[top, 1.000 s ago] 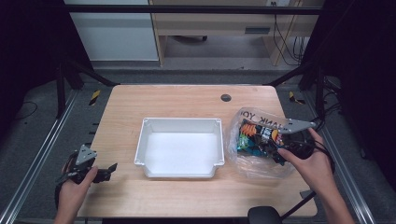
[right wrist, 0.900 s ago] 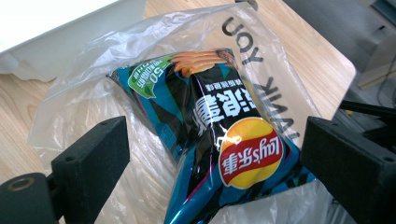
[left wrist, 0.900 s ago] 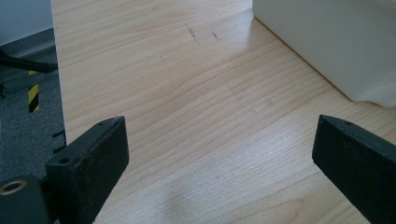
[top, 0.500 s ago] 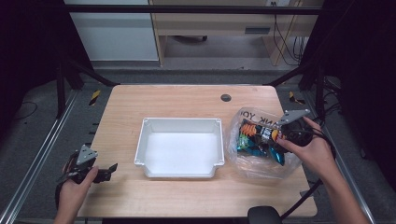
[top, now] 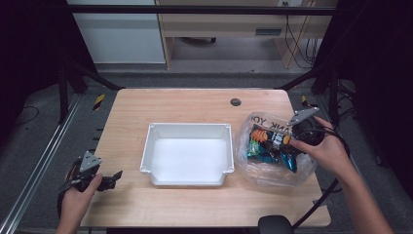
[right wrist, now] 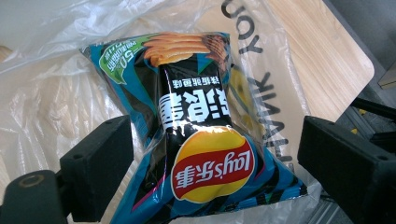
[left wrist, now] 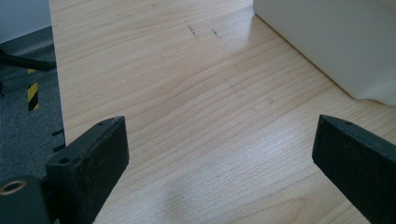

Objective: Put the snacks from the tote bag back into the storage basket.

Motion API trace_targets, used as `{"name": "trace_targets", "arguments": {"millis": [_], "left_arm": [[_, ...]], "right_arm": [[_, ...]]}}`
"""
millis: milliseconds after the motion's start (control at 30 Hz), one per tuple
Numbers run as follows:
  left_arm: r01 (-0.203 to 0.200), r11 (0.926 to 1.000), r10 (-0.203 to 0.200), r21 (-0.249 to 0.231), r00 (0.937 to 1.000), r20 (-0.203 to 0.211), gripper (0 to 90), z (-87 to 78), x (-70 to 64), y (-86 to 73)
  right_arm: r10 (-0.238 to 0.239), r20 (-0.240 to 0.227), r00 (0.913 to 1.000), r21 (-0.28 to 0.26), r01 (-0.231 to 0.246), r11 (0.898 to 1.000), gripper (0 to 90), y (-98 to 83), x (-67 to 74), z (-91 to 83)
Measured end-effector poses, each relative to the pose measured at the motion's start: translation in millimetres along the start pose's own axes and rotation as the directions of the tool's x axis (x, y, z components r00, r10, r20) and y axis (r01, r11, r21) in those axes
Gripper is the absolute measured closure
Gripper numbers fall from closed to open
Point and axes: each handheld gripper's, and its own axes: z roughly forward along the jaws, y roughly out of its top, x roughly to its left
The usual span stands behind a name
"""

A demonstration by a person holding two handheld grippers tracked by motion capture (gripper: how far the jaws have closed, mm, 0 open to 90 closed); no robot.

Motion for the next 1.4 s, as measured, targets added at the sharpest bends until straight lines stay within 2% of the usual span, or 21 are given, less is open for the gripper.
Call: {"name": "trace_targets", "arguments": {"millis": [167,333,433,733,933,1200,1400], "left_arm": [[0.000,1.0000,0.000,-0.002,1.0000,0.001,3.3,0.1,-0.3,0.2],[-0.005,1.0000,0.005,0.001,1.0000,0.001,3.3,-0.1,-0.1,0.6],[-0.005,1.0000,0.005,-0.001,1.0000,0.001,3.3,0.2,-0.4,0.8],[-0.009,1.0000,0.009,-0.002,0.9999,0.008,3.4,1.3,-1.0,1.8],[-0.012,0.9999,0.012,-0.003,0.9999,0.010,3.4,1.1,-1.9,1.6],[-0.016,0.9998,0.016,-0.011,0.9997,0.020,3.4,-0.2,-1.8,2.3],[-0.016,0.9998,0.016,-0.011,0.9998,0.012,3.7,0.1,-1.2,2.7]], "right_arm": [[-0.004,-0.012,0.9999,0.012,0.004,1.000,10.9,2.4,0.9,3.8],[-0.028,-0.024,0.9993,0.029,0.029,0.999,10.8,4.7,0.8,9.5],[-0.027,-0.018,0.9995,0.032,0.028,0.999,10.8,7.2,0.0,14.3],[-0.046,-0.050,0.9977,0.080,0.050,0.996,12.6,10.3,-1.7,30.7],[-0.056,-0.060,0.9966,0.089,0.061,0.994,13.2,13.1,-2.8,39.4],[-0.059,-0.100,0.9933,0.112,0.070,0.991,13.1,14.6,0.4,52.7],[-0.063,-0.097,0.9933,0.127,0.075,0.989,12.1,16.4,0.0,60.6]]}}
